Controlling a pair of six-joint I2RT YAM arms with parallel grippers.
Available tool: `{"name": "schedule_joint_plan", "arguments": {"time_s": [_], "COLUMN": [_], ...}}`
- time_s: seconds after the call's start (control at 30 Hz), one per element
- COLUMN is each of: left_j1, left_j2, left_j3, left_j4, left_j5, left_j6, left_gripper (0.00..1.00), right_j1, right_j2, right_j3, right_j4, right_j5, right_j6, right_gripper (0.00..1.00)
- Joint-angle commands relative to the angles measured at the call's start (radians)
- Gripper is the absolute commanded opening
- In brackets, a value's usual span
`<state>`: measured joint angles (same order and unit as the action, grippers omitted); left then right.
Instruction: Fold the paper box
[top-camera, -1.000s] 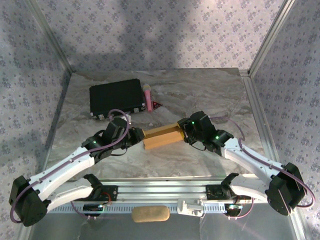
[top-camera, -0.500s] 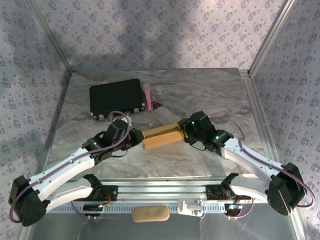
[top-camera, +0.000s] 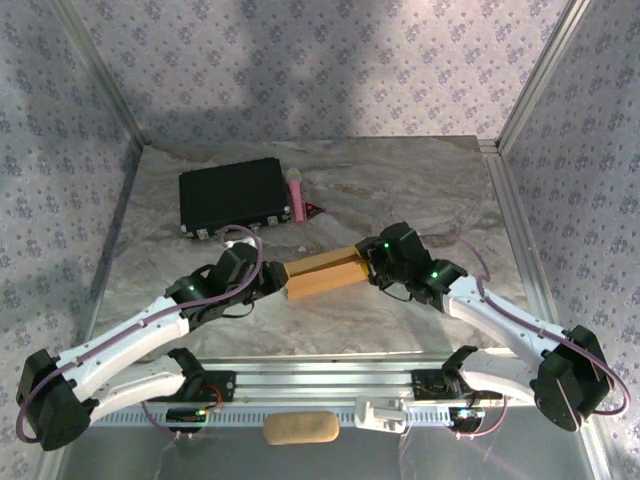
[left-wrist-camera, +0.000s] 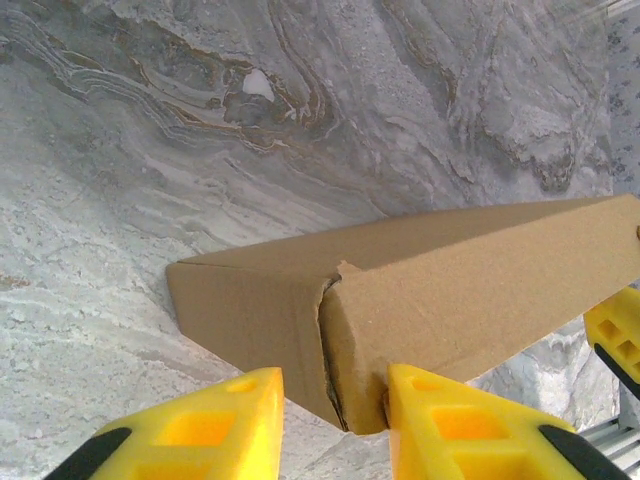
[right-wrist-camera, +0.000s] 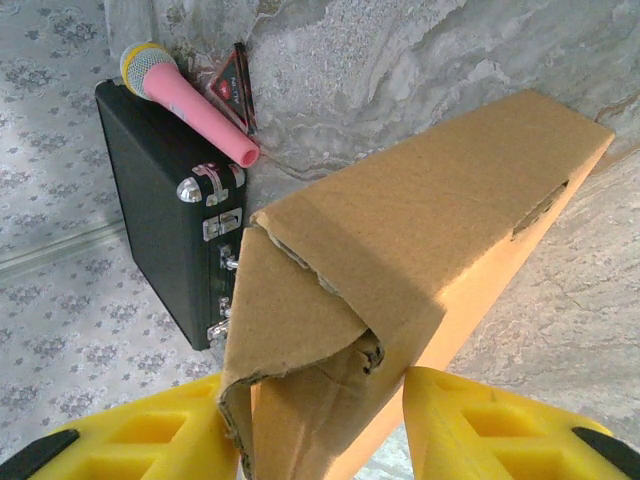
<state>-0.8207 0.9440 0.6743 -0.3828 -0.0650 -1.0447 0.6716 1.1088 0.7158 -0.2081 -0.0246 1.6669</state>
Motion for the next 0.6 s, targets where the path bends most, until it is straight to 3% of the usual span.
{"name": "schedule_joint_plan", "arguments": {"time_s": [0.0,0.17,0.4,0.57], "left_j1": [0.001,0.001,0.000,0.000], "left_j2": [0.020,0.031,0.026,0.030], "left_j3": [-0.013,-0.027,-0.008,-0.011], "left_j4": [-0.116,-0.088,-0.098,-0.090], "left_j5": [-0.035,-0.029,-0.029,-0.027], "left_j6": [0.018,0.012,0.020,0.019], "left_gripper": [0.27,0.23,0.23,0.23], "right_j1": [-0.011,-0.017,-0.053,-0.143], "right_j2": [-0.003,-0.009,-0.123,-0.174], "right_j3": [-0.015,-0.002,0.081,0.008], "right_j4": [-0.057,-0.071,-0.204,-0.129], "right_j5": [0.025,0.016,0.035,-0.066], "right_j6": [-0.012,-0.051,-0.229,-0.216], "right_gripper": [0.46,0.53,0.83,0.86]}}
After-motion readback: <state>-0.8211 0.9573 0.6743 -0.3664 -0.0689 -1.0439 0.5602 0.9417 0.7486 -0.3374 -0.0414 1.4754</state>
